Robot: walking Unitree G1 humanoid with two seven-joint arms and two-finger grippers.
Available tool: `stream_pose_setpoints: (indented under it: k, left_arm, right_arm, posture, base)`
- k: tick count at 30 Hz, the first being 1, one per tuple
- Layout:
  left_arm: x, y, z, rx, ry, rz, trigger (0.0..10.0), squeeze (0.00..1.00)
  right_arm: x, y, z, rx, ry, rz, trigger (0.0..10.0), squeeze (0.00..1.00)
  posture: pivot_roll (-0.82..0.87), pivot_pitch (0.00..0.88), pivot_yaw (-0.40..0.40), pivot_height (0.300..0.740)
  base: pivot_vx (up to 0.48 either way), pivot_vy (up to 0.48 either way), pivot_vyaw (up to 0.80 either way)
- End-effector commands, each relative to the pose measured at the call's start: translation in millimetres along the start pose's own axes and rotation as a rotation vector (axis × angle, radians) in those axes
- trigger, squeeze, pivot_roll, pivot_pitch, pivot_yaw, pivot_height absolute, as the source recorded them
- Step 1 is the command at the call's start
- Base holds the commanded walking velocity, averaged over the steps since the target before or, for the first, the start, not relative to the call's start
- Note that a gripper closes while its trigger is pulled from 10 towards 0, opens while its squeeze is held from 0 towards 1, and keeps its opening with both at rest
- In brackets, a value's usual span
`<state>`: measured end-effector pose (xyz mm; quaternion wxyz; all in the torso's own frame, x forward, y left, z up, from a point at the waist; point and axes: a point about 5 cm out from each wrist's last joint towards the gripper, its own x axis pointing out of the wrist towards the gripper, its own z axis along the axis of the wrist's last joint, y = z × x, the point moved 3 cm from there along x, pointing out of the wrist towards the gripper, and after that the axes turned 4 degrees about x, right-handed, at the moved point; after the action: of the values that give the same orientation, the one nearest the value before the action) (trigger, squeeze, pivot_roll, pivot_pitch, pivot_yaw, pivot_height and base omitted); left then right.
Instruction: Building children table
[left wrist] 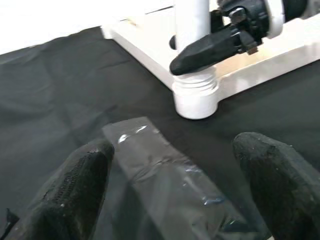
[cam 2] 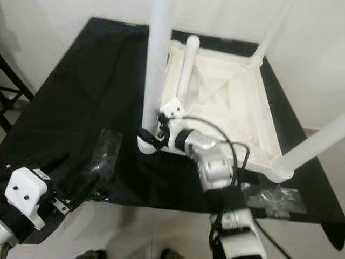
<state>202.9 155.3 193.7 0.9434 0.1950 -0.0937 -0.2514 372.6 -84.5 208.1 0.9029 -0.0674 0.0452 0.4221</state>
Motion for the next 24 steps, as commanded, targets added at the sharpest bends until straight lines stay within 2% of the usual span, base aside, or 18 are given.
stream_pose_setpoints:
  k: [1,2,6,10,11,12,14,15,17,18,19,20,21,24]
  left_arm:
    - [-2.8,-3.9,1.1,0.003,0.012,-0.036,10.0,0.0]
    - [-2.7,-2.7,3.4,0.002,0.007,-0.058,10.0,0.0]
    - [-0.9,3.2,14.1,0.002,-0.036,-0.079,10.0,0.0]
    - [1.0,8.5,21.4,0.001,-0.067,-0.089,10.0,0.0]
    - [2.8,16.9,29.6,0.008,-0.101,-0.118,10.0,0.0]
    - [2.8,16.9,29.6,0.008,-0.101,-0.118,10.0,0.0]
    - [1.6,37.8,45.0,0.037,-0.146,-0.211,10.0,0.0]
    - [1.6,37.8,45.0,0.037,-0.146,-0.211,10.0,0.0]
    - [-3.8,54.4,56.5,0.051,-0.159,-0.31,10.0,0.0]
    - [-8.6,60.6,61.7,0.048,-0.157,-0.376,10.0,0.0]
    - [-8.6,60.6,61.7,0.048,-0.157,-0.376,10.0,0.0]
    - [-12.0,64.6,65.4,0.052,-0.152,-0.422,10.0,0.0]
    - [-15.8,67.1,66.2,0.053,-0.133,-0.472,10.0,0.0]
    - [-19.6,67.8,64.0,0.057,-0.108,-0.517,10.0,0.0]
  right_arm:
    - [-0.9,-0.8,4.7,-0.034,-0.005,0.066,10.0,0.84]
    - [-1.4,4.2,7.3,-0.084,0.007,0.211,10.0,0.0]
    - [-1.4,11.2,9.1,-0.112,0.015,0.361,10.0,0.0]
    - [0.3,13.1,10.1,-0.098,0.015,0.407,10.0,0.0]
    - [3.5,15.2,9.8,-0.098,0.022,0.447,10.0,0.0]
    - [3.5,15.2,9.8,-0.098,0.022,0.447,10.0,0.0]
    - [11.4,19.6,6.1,-0.082,0.037,0.5,10.0,0.0]
    - [11.4,19.6,6.1,-0.082,0.037,0.5,10.0,0.0]
    - [17.1,21.2,2.7,-0.064,0.042,0.52,10.0,0.0]
    - [18.9,21.6,1.6,-0.053,0.037,0.519,8.7,0.0]
    - [18.9,21.6,1.6,-0.053,0.037,0.519,8.7,0.0]
    - [19.7,21.0,1.0,-0.043,0.03,0.524,6.4,0.0]
    - [19.5,20.3,0.7,-0.03,0.015,0.525,0.0,0.0]
    - [17.5,18.2,0.0,-0.011,-0.008,0.527,0.0,0.0]
  posture:
    - [0.15,0.233,-0.125,0.74]
    - [0.17,0.226,-0.122,0.74]
    - [0.18,0.22,-0.127,0.74]
    - [0.19,0.217,-0.127,0.74]
    - [0.21,0.213,-0.135,0.74]
    - [0.21,0.213,-0.135,0.74]
    - [0.22,0.204,-0.132,0.74]
    - [0.22,0.204,-0.132,0.74]
    - [0.22,0.201,-0.125,0.74]
    - [0.22,0.199,-0.12,0.74]
    - [0.22,0.199,-0.12,0.74]
    - [0.22,0.198,-0.119,0.74]
    - [0.22,0.197,-0.113,0.74]
    - [0.21,0.197,-0.11,0.74]
  base:
    - [0.0,0.0,0.0]
    - [0.0,0.0,0.0]
    - [0.0,0.0,0.0]
    - [0.0,0.0,0.0]
    - [0.0,0.0,0.0]
    - [0.0,0.0,0.0]
    - [0.0,0.0,0.0]
    - [0.0,0.0,0.0]
    - [0.0,0.0,0.0]
    - [0.0,0.0,0.0]
    - [0.0,0.0,0.0]
    - [0.0,0.0,0.0]
    - [0.0,0.0,0.0]
    - [0.0,0.0,0.0]
